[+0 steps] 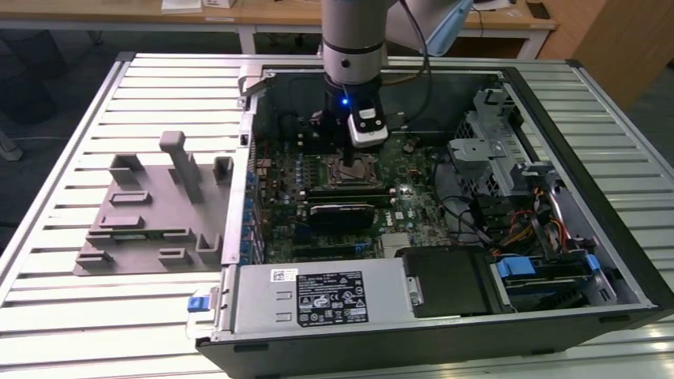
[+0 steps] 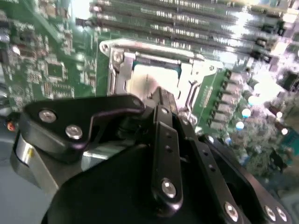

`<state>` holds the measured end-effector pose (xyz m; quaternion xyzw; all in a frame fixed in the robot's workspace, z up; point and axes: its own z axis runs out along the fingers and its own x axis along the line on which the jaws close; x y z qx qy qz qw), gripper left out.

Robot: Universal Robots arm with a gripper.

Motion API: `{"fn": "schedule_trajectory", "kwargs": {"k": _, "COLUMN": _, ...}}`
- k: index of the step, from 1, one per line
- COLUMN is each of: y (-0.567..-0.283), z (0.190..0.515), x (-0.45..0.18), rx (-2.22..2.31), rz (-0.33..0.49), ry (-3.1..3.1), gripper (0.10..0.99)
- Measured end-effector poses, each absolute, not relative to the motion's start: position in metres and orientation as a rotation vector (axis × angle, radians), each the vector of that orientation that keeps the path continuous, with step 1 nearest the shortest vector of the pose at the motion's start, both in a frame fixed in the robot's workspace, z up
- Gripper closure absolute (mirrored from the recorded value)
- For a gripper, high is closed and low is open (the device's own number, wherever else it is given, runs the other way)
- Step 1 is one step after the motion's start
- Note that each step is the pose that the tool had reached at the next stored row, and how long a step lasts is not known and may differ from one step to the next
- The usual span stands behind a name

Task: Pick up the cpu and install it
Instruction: 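Install the first cpu locking lever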

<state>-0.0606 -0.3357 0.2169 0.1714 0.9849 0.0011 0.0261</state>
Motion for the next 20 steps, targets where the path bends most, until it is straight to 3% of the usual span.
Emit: {"fn": "schedule_trajectory", "kwargs": {"k": 20, "y": -0.336, "z": 0.244, "x": -0.056, "rx": 0.529, "rz": 0.0, "ry": 3.048, "gripper": 0.98}}
